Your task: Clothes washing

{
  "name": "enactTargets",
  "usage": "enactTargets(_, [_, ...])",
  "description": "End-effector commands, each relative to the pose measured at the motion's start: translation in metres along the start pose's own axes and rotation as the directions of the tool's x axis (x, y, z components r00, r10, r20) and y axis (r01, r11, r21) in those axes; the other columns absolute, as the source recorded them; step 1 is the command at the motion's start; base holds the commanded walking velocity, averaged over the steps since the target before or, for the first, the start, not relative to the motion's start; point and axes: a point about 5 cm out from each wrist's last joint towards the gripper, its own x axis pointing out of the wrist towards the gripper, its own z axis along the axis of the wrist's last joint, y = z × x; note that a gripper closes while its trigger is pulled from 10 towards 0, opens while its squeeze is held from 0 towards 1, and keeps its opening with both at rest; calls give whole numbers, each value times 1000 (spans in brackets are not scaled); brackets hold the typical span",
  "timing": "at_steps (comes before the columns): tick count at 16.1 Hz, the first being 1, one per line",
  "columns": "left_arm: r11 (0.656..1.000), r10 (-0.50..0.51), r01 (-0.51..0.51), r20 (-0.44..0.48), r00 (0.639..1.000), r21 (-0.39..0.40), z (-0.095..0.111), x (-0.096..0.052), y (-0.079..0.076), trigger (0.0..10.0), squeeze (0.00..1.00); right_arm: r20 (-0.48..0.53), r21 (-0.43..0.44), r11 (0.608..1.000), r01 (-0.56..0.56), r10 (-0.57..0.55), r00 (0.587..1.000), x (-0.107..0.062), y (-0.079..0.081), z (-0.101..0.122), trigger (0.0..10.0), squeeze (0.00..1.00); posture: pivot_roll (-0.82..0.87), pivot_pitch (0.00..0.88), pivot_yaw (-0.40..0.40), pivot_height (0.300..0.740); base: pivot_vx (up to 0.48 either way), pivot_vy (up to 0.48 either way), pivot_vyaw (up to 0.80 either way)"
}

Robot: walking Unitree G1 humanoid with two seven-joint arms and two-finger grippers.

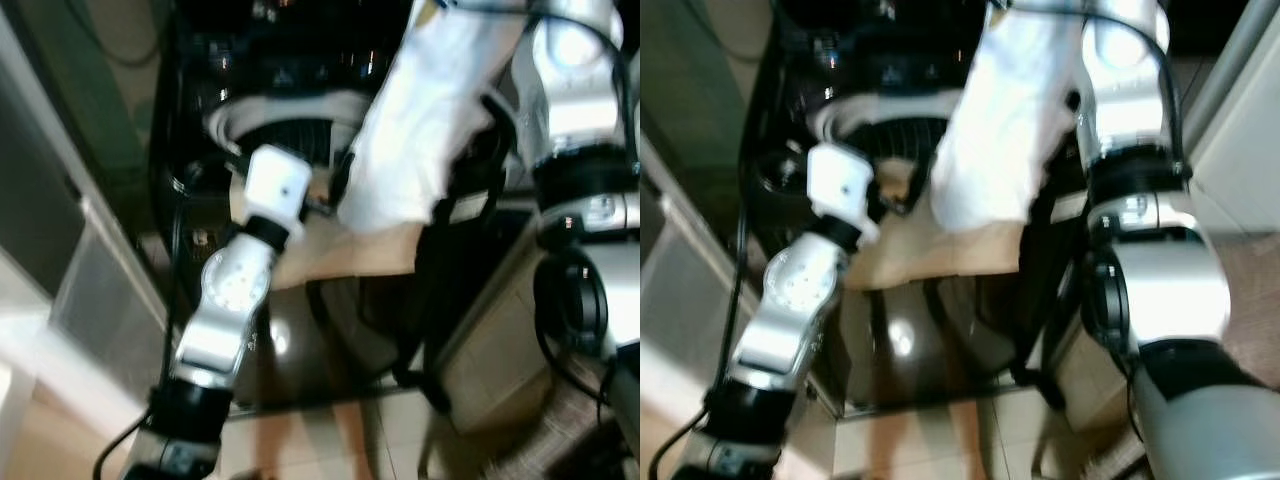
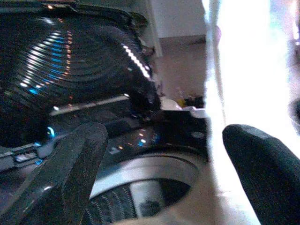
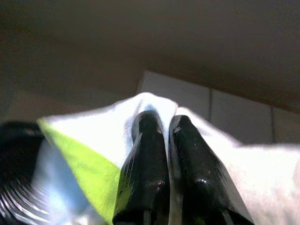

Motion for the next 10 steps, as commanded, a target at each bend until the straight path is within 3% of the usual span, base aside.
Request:
enactTargets(1, [1000, 24, -24, -9, 1000, 18, 0, -2, 5, 10000, 0, 50, 0, 1000, -22, 22, 998, 10, 11, 12, 0, 0, 56, 0, -18, 740, 454, 0, 0])
enactTargets(3, [1000, 25, -25, 3, 1000, -1, 2, 0, 3, 10000, 0, -13, 16, 1000, -9, 9, 1000, 19, 16, 9, 0, 0, 57, 0, -14, 740, 0, 0, 0])
enactTargets(7, [1000, 22, -22, 21, 1000, -6, 6, 0, 1, 10000, 0, -197, -12, 1000, -17, 14, 980, 6, 29, -21, 0, 0, 75, 0, -28, 740, 0, 0, 0])
enactTargets(9, [1000, 28, -28, 34, 999, -3, 11, -3, 1, 10000, 0, -523, -34, 998, -57, 31, 852, -47, 41, -83, 0, 0, 100, 1, -44, 740, 0, 0, 0])
enactTargets(10, [1000, 31, -30, 34, 999, -2, 11, -4, 2, 10000, 0, -648, 3, 996, -86, 67, 758, -73, 48, -105, 4275, 0, 100, 1, -44, 740, 0, 0, 0])
